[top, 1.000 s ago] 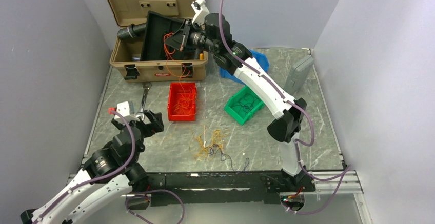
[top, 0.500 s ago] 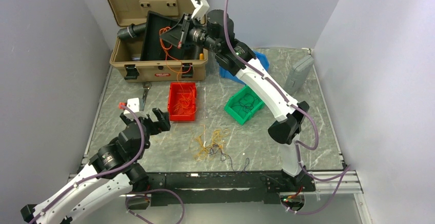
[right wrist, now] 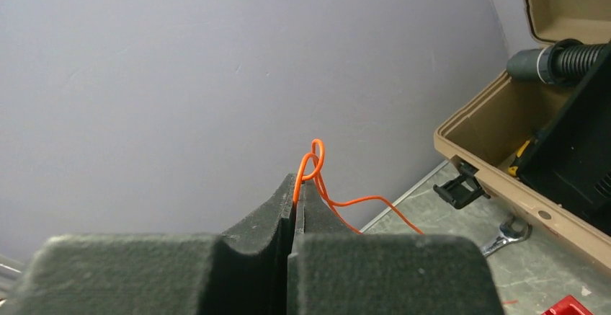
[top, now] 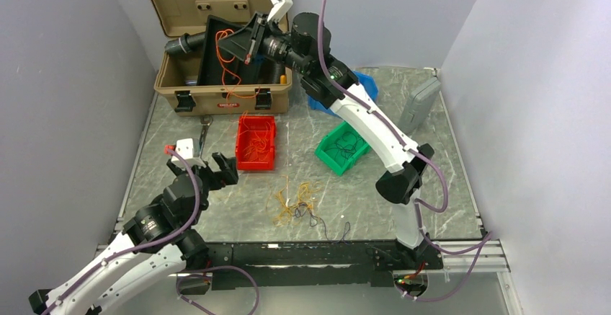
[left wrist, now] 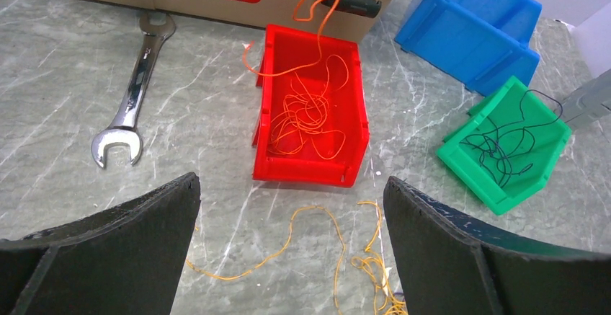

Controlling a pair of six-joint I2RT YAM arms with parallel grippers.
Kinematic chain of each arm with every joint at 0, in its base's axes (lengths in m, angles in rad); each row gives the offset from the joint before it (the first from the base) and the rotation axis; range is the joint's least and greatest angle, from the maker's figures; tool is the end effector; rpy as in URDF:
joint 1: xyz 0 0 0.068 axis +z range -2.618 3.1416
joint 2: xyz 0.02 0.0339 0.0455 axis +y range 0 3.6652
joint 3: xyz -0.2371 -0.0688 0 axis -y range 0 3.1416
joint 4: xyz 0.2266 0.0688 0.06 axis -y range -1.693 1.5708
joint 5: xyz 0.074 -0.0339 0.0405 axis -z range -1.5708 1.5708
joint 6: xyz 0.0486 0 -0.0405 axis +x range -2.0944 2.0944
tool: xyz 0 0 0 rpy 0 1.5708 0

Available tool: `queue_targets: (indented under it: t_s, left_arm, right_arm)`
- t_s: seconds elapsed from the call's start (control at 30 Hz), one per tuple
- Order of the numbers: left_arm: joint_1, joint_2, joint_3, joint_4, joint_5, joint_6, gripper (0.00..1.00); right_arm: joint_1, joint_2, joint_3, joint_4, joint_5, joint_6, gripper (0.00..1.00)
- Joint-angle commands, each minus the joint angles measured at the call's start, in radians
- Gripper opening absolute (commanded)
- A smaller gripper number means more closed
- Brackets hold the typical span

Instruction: Untangle the cables

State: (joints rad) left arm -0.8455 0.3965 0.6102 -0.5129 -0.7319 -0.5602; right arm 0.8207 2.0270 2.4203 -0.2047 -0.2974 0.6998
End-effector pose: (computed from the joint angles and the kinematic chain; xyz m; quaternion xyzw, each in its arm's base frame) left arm 0.1008 -0.0647 0.2793 -0.1035 0.7739 -0.1387 0.6092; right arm 0.2821 0.3236 0.4912 -0.1520 0.6223 0.5936 0.4872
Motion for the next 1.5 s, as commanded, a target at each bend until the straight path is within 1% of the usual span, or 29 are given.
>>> queue_targets:
  t_s: [0.0,0.23,0.4,0.53,0.63,0.7,0.87,0.97,1.1,1.17,1.33,1.43,1.47]
  left_arm:
    - [0.003,-0.010,0.017,0.006,-0.023,0.013,0.99]
    - [0.003,-0.042,0.000,-0.017,-0.034,-0.001,0.99]
    - [0.003,-0.041,-0.006,-0.016,-0.032,-0.003,0.99]
    - [0.003,-0.024,-0.003,-0.018,-0.029,-0.013,0.99]
    - [0.003,-0.009,0.005,-0.016,-0.007,-0.018,0.99]
    - [0.002,0.008,0.017,-0.031,-0.004,-0.035,0.99]
    - [0.005,0.046,0.045,-0.063,-0.010,-0.059,0.99]
    - [0.005,0.055,0.052,-0.072,-0.017,-0.064,0.99]
    - [0.006,0.061,0.055,-0.079,-0.017,-0.069,0.99]
    - [0.006,0.066,0.055,-0.081,-0.014,-0.071,0.99]
    - [0.008,0.082,0.057,-0.083,-0.007,-0.073,0.99]
    - [0.009,0.092,0.061,-0.086,0.001,-0.074,0.99]
    - [0.008,0.096,0.063,-0.087,0.004,-0.073,1.00]
  right_arm:
    - [-0.004,0.001,-0.077,0.075,0.003,-0.007,0.00]
    - [-0.034,-0.067,-0.334,0.177,-0.002,0.013,0.00]
    - [-0.038,-0.112,-0.455,0.193,0.004,-0.003,0.00]
    - [-0.042,-0.146,-0.604,0.220,0.024,-0.012,0.00]
    - [-0.043,-0.133,-0.647,0.178,0.061,-0.034,0.00]
    - [-0.043,-0.113,-0.668,0.162,0.058,-0.043,0.00]
    - [-0.040,-0.055,-0.736,0.186,0.049,-0.036,0.00]
    - [-0.040,-0.016,-0.749,0.169,0.071,-0.047,0.00]
    - [-0.035,0.054,-0.728,0.097,0.133,-0.090,0.00]
    - [-0.017,0.091,-0.705,0.039,0.211,-0.127,0.00]
    - [0.033,0.211,-0.578,-0.124,0.376,-0.212,0.00]
    - [0.051,0.272,-0.487,-0.214,0.432,-0.234,0.00]
    - [0.057,0.273,-0.467,-0.241,0.439,-0.237,0.02]
